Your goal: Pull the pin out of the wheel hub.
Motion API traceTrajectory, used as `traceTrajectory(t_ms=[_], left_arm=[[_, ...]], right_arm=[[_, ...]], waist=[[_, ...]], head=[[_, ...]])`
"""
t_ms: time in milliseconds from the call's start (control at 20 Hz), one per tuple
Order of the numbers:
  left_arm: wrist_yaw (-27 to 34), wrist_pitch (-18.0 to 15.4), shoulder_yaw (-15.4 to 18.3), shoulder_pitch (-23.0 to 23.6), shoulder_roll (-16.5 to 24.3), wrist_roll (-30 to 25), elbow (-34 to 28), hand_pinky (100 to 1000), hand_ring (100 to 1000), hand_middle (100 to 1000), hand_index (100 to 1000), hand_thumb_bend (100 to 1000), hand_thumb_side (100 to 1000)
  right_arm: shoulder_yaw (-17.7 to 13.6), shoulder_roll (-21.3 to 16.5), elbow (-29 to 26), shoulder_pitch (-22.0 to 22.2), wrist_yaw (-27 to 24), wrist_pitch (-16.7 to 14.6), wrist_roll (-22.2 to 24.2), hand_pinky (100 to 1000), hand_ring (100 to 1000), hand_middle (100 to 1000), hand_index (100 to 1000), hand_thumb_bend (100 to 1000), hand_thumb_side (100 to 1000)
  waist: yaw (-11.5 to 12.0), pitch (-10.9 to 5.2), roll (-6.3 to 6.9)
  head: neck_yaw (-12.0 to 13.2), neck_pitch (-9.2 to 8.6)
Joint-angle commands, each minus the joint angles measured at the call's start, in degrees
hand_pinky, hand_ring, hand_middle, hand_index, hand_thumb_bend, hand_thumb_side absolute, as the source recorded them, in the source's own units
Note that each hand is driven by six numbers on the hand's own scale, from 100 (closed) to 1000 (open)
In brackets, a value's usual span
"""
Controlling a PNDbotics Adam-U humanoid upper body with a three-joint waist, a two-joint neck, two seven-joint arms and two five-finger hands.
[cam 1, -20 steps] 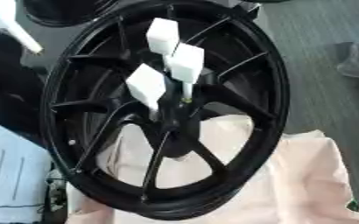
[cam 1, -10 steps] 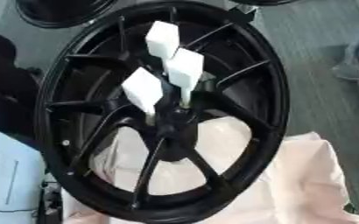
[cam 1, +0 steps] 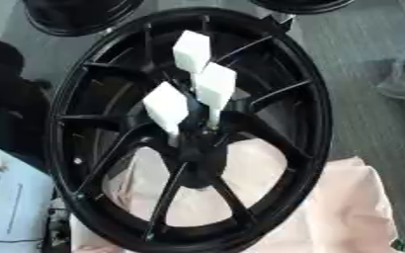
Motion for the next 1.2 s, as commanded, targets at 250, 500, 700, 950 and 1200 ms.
traceTrajectory(t_ms=[250,500,700,950,1200], left_arm=[[4.1,1.7,1.4,-1.5,0.5,4.6,-0.9,757,758,715,808,373,677],[16.9,0.8,0.5,-5.3,-4.9,18.6,-5.5,668,697,644,717,169,747],[24.4,0.1,-1.6,-7.0,-8.3,27.6,-8.1,658,690,639,712,153,766],[27.7,-1.5,-2.5,-8.7,-11.8,31.3,-9.0,640,682,641,706,139,811],[31.7,-2.3,-2.8,-10.8,-16.3,34.3,-7.0,651,696,657,709,237,774]], right_arm=[[-0.6,-1.3,-1.0,-0.3,0.4,0.0,-0.1,785,749,706,787,100,702],[-0.3,-1.2,-1.0,-0.5,0.3,0.0,0.1,785,749,705,786,100,700],[-0.1,-1.1,-1.0,-0.8,0.1,0.0,0.3,785,749,705,786,100,699],[0.0,-0.8,-1.0,-1.1,-0.1,0.1,0.5,784,749,705,786,100,696],[0.4,0.0,-1.1,-1.9,-0.4,0.1,0.8,785,749,705,786,100,692]], waist=[[0.0,-0.99,-0.2],[-0.4,-1.13,-0.4],[-0.6,-1.12,-0.56],[-0.9,-1.16,-0.85],[-1.7,-0.95,-1.92]], head=[[0.2,-0.2],[0.9,-0.1],[1.1,-0.24],[1.4,-0.2],[2.4,-0.46]])
